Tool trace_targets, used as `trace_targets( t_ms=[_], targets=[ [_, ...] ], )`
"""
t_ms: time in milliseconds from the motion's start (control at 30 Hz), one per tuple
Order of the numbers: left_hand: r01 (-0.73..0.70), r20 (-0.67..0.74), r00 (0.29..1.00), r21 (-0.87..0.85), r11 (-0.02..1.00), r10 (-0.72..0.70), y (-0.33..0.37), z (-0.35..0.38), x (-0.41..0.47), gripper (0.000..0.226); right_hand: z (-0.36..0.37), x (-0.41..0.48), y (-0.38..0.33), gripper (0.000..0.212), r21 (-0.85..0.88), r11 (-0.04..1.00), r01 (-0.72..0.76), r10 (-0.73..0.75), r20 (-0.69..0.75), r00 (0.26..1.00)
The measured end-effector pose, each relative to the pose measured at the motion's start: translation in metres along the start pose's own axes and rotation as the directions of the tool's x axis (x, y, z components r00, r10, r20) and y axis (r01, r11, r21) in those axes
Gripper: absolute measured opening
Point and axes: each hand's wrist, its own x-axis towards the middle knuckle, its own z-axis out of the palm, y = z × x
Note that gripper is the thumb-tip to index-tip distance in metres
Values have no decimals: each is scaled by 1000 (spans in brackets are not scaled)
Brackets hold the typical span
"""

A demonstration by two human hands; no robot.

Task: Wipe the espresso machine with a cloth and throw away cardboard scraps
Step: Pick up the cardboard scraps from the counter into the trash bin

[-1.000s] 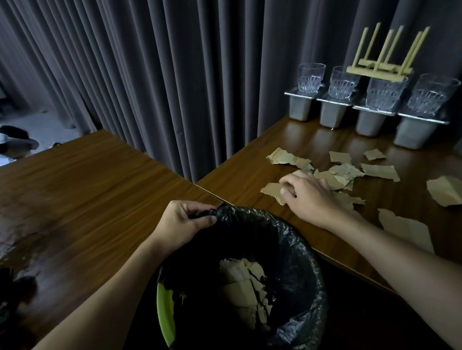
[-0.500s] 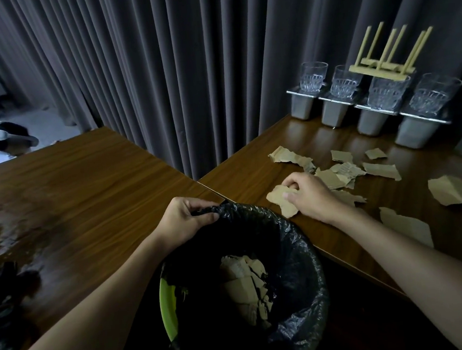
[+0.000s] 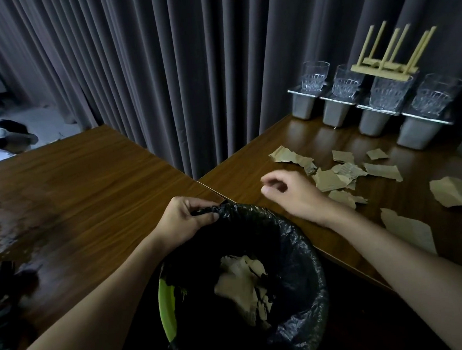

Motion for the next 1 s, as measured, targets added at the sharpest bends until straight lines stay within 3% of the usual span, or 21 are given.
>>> trace_targets(
  t_ms=[67,167,300,367,533,700,767,833,933,1000],
  targets=[
    [-6,6,1000,5,1000,6,-1,0,0,18,-3,16,18,45,-137,988,-69,59,-76,995],
    [-9,14,1000,-1,1000,9,-2,-1,-1,18,-9,38,45,55,-443,884,-146,89,-146,985],
    [-20,22,1000,9,1000,20,-2,-1,0,18,-12,59,66,61,-586,778,-228,192,-123,974],
    [-18,17,1000,8,1000,17,-4,-1,1,19,-8,61,65,58,-584,776,-239,223,-101,970],
    [-19,14,1000,3,1000,19,-6,-2,3,18,1,57,57,38,-599,785,-159,72,-167,983],
    [0,7,1000,-5,1000,0,-5,-1,2,18,4,51,57,14,-494,856,-153,88,-153,984],
    [8,12,1000,-8,1000,-7,-4,-1,2,18,4,51,58,16,-511,845,-158,91,-155,984],
    [5,8,1000,-9,1000,-5,-3,-1,2,18,3,50,57,35,-476,863,-171,99,-173,980],
    [7,10,1000,-16,1000,-7,-2,-1,1,18,0,49,55,58,-244,949,-201,159,-180,971],
    [18,15,1000,-22,1000,-17,-1,-1,1,18,-5,47,52,48,-136,975,-178,156,-162,974]
  ],
)
